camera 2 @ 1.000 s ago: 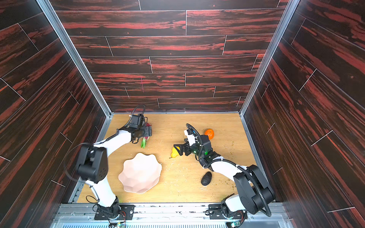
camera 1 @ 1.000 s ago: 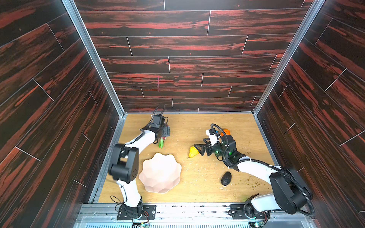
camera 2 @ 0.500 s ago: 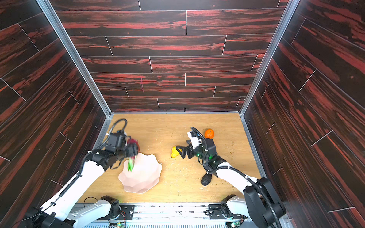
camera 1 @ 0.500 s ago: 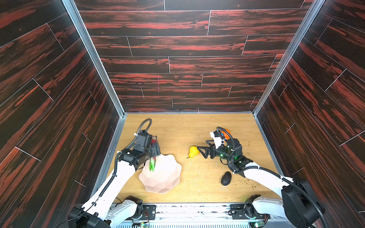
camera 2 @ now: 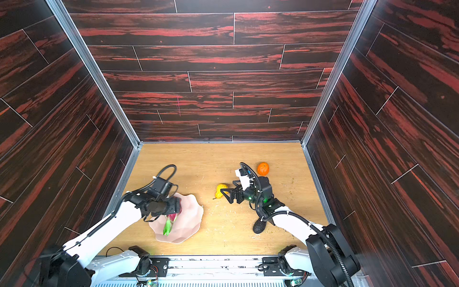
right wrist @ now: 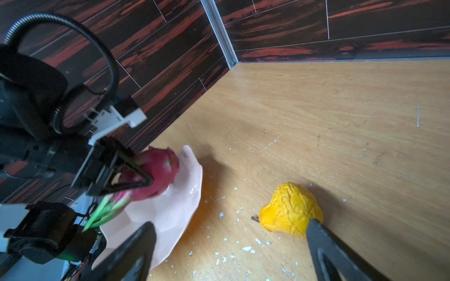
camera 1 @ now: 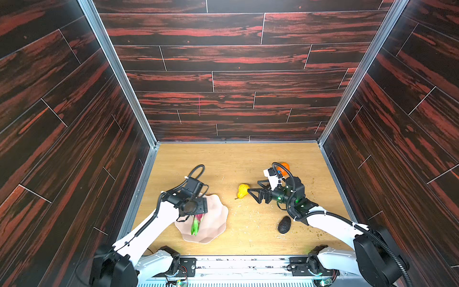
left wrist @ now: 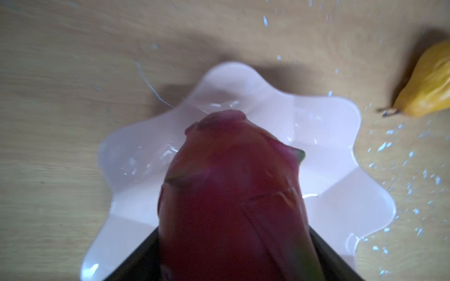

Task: Arrange fruit in a fruit bowl
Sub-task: Place the fruit in the fruit bowl.

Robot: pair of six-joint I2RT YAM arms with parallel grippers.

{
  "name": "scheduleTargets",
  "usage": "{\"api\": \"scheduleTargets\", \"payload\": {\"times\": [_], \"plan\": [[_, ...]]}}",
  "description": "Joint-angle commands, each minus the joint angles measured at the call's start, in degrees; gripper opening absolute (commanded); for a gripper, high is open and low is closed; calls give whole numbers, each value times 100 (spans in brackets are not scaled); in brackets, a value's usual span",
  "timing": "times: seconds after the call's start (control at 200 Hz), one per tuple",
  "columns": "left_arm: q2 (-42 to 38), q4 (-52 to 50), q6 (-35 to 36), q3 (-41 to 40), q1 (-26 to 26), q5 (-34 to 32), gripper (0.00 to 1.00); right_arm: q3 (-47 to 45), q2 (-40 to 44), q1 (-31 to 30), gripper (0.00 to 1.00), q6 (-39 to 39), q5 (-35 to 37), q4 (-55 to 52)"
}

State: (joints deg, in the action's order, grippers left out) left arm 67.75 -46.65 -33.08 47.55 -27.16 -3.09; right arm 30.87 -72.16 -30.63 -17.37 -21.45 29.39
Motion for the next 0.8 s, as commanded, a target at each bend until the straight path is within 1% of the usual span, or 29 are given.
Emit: {"api": "scheduleTargets", "payload": {"times": [0.0,0.075,0.135,0.15,0.205,0.426,0.446,0.461,0.486,0.531,0.551,0.581,0.636,0.746,0.796], "plan": [[258,-42,-134,-71,-263,-95,62,-20,11,-30,99,46,106,-47],[431,-20,-187,-80,-399,-233,63,-33,-8,-30,99,20,106,1],[506,28,-177,-78,-486,-264,67,-54,1,-26,99,7,106,35],[519,33,-173,-70,-496,-256,68,-55,4,-22,99,10,274,32],[572,51,-148,-16,-539,-253,72,-55,21,-17,99,19,333,4],[623,-82,-77,143,-604,-389,81,-183,188,171,99,-139,396,79],[596,-103,-65,153,-606,-401,84,-209,205,202,99,-186,392,109],[579,-114,-59,162,-611,-415,89,-231,221,236,99,-228,373,125],[540,-141,-47,178,-605,-439,91,-272,229,304,99,-298,325,199],[460,-201,-32,210,-609,-484,99,-339,242,454,99,-461,199,318],[431,-231,-24,239,-604,-504,99,-357,238,529,99,-532,199,351],[382,-264,-19,274,-607,-539,100,-384,229,625,99,-624,-50,402],[294,-346,-7,326,-613,-642,100,-427,233,761,99,-754,-157,485],[70,-417,21,549,-617,-978,100,-501,260,931,99,-888,-220,577],[-33,-423,96,749,-623,-1009,100,-519,296,1006,99,-930,-242,544]]}}
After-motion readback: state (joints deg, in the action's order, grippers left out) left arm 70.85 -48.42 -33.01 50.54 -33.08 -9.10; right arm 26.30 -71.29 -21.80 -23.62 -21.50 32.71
